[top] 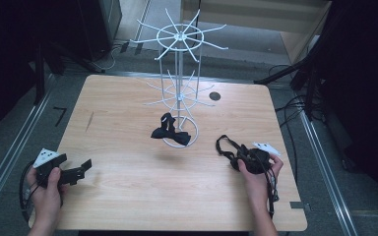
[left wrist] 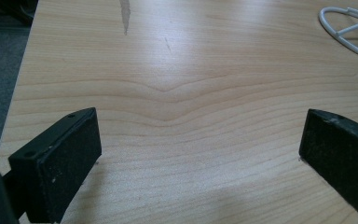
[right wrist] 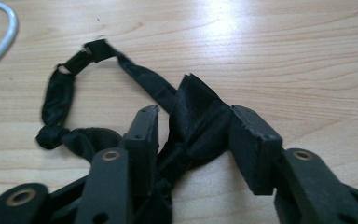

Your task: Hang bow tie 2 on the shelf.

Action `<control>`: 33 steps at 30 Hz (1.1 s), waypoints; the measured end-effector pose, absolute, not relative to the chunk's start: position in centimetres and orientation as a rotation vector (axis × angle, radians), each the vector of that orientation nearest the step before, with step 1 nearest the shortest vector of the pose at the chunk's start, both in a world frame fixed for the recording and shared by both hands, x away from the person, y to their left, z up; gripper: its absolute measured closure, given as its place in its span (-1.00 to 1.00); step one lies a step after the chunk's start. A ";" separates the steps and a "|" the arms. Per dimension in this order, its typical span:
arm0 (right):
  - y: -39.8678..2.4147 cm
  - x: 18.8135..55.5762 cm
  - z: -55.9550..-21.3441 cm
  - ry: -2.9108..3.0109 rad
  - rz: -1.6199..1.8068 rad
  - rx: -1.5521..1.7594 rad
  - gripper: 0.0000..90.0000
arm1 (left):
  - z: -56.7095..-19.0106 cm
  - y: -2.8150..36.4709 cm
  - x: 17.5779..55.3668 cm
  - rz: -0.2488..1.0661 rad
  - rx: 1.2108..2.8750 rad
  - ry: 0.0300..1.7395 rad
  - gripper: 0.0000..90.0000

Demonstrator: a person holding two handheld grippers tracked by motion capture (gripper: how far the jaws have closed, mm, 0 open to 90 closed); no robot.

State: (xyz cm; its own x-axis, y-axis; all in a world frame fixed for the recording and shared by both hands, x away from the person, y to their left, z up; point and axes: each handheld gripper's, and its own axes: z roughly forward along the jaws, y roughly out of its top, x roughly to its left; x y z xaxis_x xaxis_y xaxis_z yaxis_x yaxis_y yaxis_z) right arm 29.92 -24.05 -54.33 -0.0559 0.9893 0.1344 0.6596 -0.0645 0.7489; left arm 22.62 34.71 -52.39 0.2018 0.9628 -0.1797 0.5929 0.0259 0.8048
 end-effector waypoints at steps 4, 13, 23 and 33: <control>-24.1 29.9 -54.5 1.761 0.924 1.763 0.41 | -52.4 34.7 22.6 0.577 1.662 1.482 -1.00; -24.2 29.7 -54.7 1.775 0.941 1.728 0.71 | -52.4 34.7 22.6 0.573 1.661 1.483 -1.00; -24.1 29.2 -53.7 1.756 1.025 1.668 0.74 | -52.4 34.7 22.6 0.573 1.662 1.484 -1.00; -23.5 28.1 -51.6 1.713 1.129 1.550 0.74 | -52.4 34.7 22.6 0.572 1.665 1.483 -1.00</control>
State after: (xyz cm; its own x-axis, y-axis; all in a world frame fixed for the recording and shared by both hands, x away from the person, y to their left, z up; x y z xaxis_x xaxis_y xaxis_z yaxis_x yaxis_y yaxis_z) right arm 28.09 -23.49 -51.60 -0.1724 0.9767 0.1279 0.5027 -0.0244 0.8641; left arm 22.63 34.67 -52.39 0.2052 0.9620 -0.1799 0.5922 0.0243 0.8055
